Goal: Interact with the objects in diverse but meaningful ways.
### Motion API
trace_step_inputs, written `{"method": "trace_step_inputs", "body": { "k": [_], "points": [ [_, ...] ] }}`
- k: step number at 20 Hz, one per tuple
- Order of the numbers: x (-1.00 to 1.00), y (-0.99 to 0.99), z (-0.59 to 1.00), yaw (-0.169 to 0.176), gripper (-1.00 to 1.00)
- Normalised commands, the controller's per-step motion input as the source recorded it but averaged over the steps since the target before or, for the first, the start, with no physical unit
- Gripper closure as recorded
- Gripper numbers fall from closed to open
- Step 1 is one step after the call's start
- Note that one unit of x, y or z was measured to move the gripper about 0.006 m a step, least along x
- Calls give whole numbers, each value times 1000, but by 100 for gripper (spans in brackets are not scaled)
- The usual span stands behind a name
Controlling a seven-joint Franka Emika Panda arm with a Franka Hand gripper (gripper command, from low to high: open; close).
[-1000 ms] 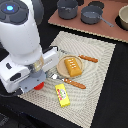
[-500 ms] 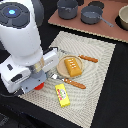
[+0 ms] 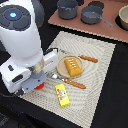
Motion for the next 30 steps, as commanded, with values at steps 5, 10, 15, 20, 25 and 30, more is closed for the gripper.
{"method": "trace_step_inputs", "body": {
  "k": [5,10,15,20,25,30],
  "points": [
    [-1,227,1000,0,100],
    [3,502,1000,0,100],
    [71,726,1000,0,100],
    [169,916,993,0,100],
    [172,944,769,3,100],
    [136,952,542,0,100]
  ]
}}
